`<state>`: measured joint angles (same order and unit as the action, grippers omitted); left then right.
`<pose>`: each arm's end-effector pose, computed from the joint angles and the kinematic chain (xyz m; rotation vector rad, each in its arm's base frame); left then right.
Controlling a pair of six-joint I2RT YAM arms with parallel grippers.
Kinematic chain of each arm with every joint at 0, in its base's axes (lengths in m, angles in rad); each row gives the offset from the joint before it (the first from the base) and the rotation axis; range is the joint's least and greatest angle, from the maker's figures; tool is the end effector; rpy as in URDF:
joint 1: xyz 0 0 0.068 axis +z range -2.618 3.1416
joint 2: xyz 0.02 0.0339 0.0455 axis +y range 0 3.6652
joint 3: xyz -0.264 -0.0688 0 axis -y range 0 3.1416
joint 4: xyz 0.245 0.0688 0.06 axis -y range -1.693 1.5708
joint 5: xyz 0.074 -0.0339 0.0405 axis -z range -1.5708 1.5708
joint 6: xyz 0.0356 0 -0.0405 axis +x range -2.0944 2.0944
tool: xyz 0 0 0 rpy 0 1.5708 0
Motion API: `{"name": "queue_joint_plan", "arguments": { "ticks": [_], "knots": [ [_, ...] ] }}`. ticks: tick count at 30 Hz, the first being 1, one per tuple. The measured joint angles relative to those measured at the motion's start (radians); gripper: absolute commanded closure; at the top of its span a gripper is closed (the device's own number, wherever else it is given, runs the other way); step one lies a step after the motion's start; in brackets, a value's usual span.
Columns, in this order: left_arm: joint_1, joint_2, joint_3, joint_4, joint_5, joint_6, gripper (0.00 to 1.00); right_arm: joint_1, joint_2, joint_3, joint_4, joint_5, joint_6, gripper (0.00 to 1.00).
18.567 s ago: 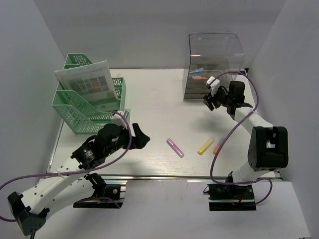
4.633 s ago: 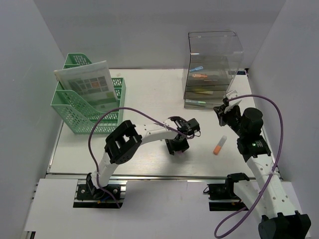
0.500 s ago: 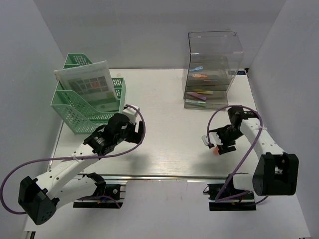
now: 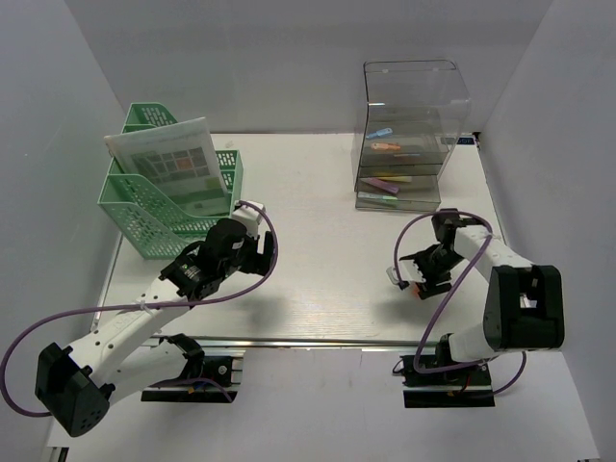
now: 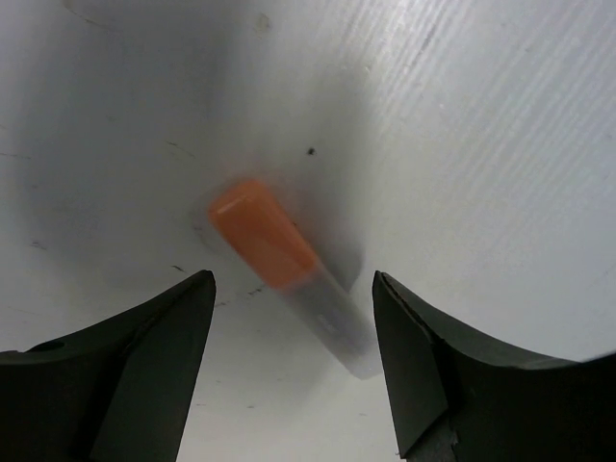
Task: Organize the desk
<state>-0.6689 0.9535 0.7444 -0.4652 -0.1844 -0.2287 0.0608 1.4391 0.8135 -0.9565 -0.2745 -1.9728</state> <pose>0.1644 -0.1217 0.2686 0.3926 2.2120 -0.2813 0.2169 0.0229 0.1721 -2.4768 1.5348 0.2456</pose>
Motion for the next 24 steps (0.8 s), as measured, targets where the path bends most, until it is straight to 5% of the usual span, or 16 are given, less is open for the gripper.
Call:
{"name": "queue_joint_plan", "arguments": {
  "ticks": [7, 11, 12, 13, 16, 21, 24],
  "knots": [
    [0.000, 0.000, -0.002, 0.000, -0.004, 0.000, 0.07, 0.001, 0.058, 0.000, 0.127, 0.067, -0.002, 0.36],
    [0.006, 0.000, -0.002, 0.001, -0.007, 0.000, 0.07, 0.001, 0.080, 0.014, 0.126, 0.109, 0.000, 0.50],
    [0.007, 0.000, -0.002, 0.001, -0.007, 0.000, 0.07, 0.001, 0.085, 0.017, 0.124, 0.118, 0.000, 0.55],
    [0.008, 0.000, -0.002, 0.001, -0.008, 0.000, 0.07, 0.001, 0.089, 0.020, 0.122, 0.127, 0.002, 0.75],
    [0.011, 0.000, -0.002, 0.002, -0.010, 0.000, 0.07, 0.001, 0.106, 0.042, 0.117, 0.127, -0.004, 0.99],
    [0.011, 0.000, -0.006, 0.002, -0.010, 0.000, 0.07, 0.001, 0.166, 0.122, 0.111, 0.060, 0.058, 1.00],
    [0.011, 0.000, -0.010, 0.003, -0.010, 0.000, 0.07, 0.002, 0.189, 0.207, 0.129, -0.017, 0.253, 1.00]
  ]
}}
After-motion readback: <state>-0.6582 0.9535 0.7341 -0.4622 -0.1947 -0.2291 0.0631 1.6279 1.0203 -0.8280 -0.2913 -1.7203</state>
